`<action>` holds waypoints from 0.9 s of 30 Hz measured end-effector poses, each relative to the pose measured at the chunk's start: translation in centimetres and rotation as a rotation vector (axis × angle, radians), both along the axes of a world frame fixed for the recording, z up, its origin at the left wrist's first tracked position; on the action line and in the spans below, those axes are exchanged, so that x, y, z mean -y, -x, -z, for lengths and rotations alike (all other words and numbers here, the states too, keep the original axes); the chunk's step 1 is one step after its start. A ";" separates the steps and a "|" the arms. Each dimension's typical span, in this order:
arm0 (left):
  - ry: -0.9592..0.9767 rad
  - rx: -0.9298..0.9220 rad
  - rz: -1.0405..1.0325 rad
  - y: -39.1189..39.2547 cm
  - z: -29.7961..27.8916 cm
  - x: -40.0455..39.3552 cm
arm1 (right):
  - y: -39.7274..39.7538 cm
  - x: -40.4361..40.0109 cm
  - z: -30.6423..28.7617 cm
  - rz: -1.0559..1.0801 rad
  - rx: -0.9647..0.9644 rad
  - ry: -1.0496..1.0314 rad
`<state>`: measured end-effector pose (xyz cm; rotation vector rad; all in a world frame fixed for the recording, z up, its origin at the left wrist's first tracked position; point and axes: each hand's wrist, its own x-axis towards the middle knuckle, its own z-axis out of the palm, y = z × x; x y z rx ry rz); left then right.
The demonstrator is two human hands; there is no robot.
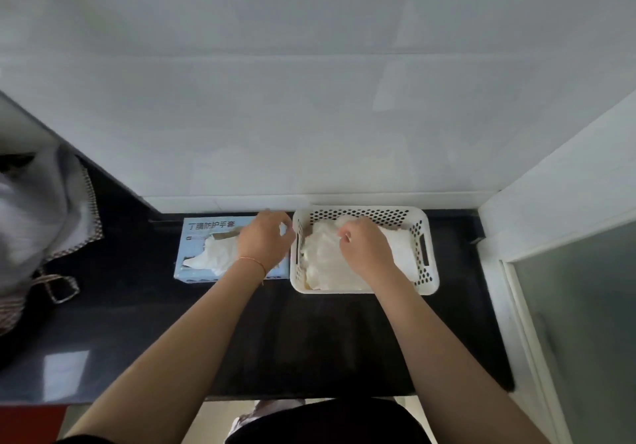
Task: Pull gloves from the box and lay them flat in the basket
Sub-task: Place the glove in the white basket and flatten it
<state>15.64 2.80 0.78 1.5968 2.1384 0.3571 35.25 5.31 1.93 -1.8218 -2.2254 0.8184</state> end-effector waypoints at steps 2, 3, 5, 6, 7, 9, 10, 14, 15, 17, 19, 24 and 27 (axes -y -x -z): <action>0.025 -0.048 -0.077 3.9 -0.4 1.2 | 3.3 0.8 -0.1 -0.066 -0.038 0.045; 0.060 -0.079 -0.114 5.5 -0.5 1.7 | 4.7 1.1 0.0 -0.081 -0.037 0.071; 0.145 -0.132 -0.173 8.7 -0.6 3.1 | 7.9 2.0 0.2 -0.099 -0.029 0.126; 0.178 -0.118 -0.197 10.1 -0.7 3.8 | 9.5 2.6 0.1 -0.114 -0.028 0.141; 0.210 -0.072 -0.210 11.0 -0.6 4.3 | 10.7 3.0 0.2 -0.132 -0.025 0.148; 0.272 0.032 -0.190 12.2 -0.6 5.1 | 12.7 3.8 0.4 -0.163 -0.031 0.160; 0.293 0.063 -0.171 12.5 -0.5 5.4 | 13.4 4.1 0.4 -0.174 -0.041 0.156; 0.214 0.132 -0.172 13.3 -0.4 5.5 | 14.9 4.6 -0.1 -0.161 -0.064 0.133; 0.184 0.151 -0.168 13.4 -0.6 5.4 | 15.0 4.4 -0.5 -0.150 -0.057 0.138; 0.127 0.174 -0.143 13.7 -1.1 4.9 | 15.3 4.2 -1.3 -0.129 -0.045 0.138; 0.054 0.206 -0.140 13.7 -2.1 4.4 | 15.5 3.9 -2.0 -0.091 -0.070 0.136; -0.111 0.303 -0.150 13.6 -5.8 2.4 | 16.1 3.8 -3.1 0.008 -0.363 0.101; -0.153 0.424 -0.156 13.4 -7.5 1.5 | 16.3 3.6 -4.1 -0.020 -0.461 0.101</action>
